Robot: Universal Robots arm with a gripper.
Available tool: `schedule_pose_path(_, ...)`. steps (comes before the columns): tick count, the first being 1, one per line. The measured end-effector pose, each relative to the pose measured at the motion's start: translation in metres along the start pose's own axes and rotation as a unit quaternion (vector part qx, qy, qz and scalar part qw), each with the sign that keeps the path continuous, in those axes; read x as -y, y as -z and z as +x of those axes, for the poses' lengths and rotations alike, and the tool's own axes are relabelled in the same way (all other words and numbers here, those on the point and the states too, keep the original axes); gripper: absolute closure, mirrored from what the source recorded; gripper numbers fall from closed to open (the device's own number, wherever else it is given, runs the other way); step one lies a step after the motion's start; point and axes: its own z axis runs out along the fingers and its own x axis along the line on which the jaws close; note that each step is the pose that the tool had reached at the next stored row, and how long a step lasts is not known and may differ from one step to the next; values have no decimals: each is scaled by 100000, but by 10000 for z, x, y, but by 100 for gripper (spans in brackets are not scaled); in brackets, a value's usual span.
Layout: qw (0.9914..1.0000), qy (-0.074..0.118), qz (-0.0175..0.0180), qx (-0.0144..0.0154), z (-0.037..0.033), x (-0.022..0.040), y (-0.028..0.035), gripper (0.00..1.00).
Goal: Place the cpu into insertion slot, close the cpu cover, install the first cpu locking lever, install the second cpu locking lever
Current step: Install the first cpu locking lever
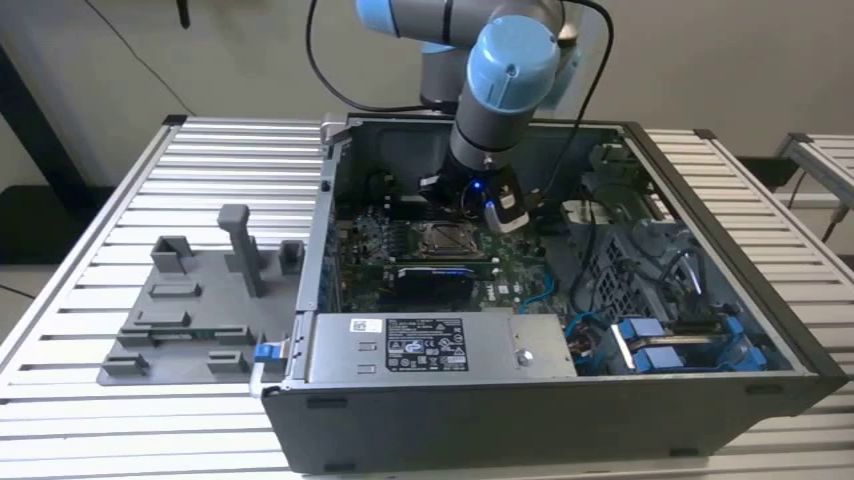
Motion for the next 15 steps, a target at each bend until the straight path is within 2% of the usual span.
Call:
schedule_pose_path(14, 100000, -2, 14, -3, -33, 10, -27, 89)
schedule_pose_path(15, 100000, 28, -122, 48, -37, 8, -37, 89)
